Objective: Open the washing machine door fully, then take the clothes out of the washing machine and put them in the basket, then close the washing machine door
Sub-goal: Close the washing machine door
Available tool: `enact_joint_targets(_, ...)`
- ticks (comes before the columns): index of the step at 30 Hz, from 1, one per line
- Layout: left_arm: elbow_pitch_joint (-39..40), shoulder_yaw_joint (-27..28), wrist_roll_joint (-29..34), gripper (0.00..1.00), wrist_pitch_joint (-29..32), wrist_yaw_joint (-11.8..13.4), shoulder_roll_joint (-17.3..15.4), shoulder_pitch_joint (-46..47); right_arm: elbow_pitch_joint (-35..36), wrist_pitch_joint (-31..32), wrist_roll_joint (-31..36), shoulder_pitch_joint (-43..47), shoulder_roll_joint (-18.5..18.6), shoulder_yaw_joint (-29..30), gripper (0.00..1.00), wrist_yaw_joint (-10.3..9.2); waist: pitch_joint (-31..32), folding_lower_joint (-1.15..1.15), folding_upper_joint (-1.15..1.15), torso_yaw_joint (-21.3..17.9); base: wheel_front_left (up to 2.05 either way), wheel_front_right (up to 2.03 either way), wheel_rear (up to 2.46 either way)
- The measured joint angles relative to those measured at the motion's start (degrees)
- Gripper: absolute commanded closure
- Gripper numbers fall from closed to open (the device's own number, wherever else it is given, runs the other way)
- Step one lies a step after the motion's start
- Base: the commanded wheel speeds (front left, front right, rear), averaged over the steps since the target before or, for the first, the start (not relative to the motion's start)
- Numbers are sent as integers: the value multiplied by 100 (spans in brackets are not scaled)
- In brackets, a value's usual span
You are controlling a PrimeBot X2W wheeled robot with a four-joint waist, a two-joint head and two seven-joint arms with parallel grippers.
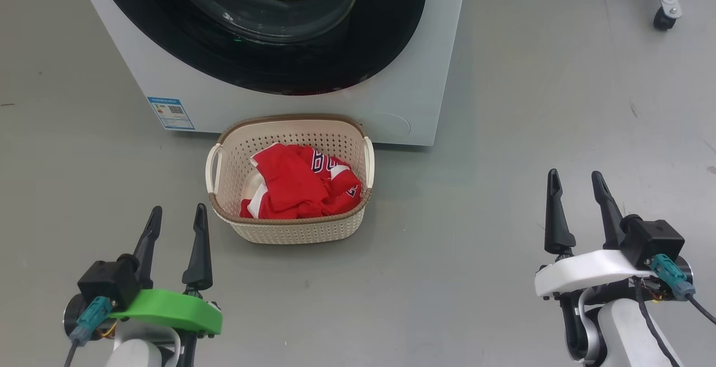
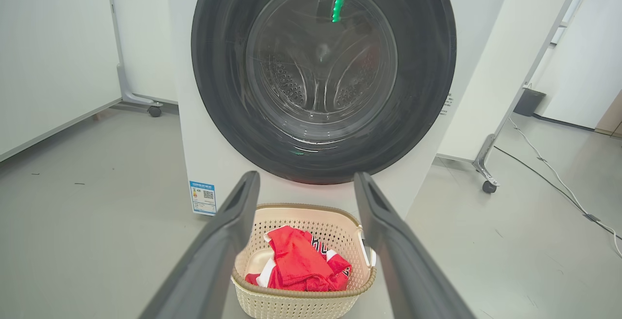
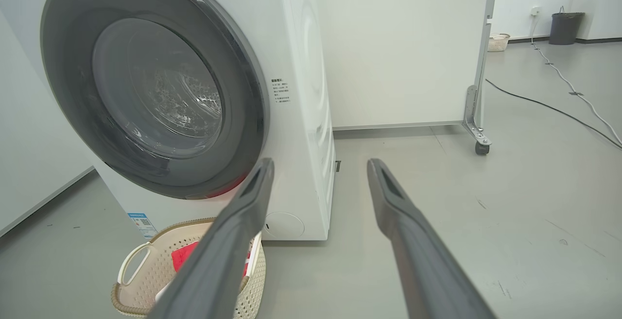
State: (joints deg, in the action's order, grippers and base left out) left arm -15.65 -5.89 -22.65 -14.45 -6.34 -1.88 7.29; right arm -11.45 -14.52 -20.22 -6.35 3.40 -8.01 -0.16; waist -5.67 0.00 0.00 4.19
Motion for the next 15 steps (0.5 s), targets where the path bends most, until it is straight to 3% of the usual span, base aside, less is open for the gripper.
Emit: enact_joint_targets(15, -47, -201, -111, 0, 0, -51, 0, -23, 36, 0, 24, 13, -10, -7, 0, 1, -5, 0, 0, -10, 0, 0, 0)
